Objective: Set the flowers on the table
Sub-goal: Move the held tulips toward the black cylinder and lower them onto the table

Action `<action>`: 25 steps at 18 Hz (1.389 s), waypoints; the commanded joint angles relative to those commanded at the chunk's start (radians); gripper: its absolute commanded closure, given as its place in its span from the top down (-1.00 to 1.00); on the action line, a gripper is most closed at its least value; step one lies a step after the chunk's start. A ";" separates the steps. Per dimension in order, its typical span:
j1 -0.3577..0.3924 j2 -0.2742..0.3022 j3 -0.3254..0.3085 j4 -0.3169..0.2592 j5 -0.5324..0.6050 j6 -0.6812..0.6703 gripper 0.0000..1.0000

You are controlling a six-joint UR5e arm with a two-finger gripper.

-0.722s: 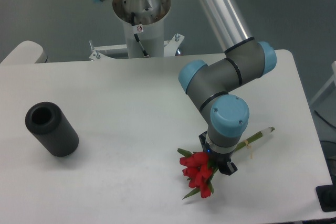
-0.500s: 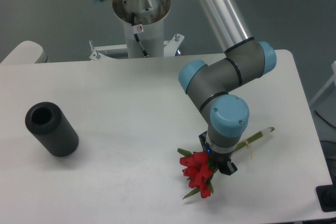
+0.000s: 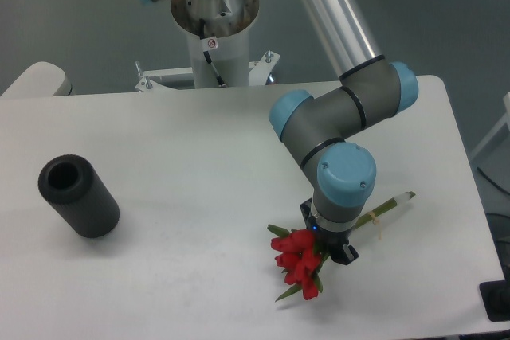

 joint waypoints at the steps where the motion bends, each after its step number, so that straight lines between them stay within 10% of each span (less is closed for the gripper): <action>1: -0.002 0.011 -0.018 0.000 -0.002 0.000 -0.73; 25: -0.110 0.265 -0.434 0.020 -0.017 0.247 -0.68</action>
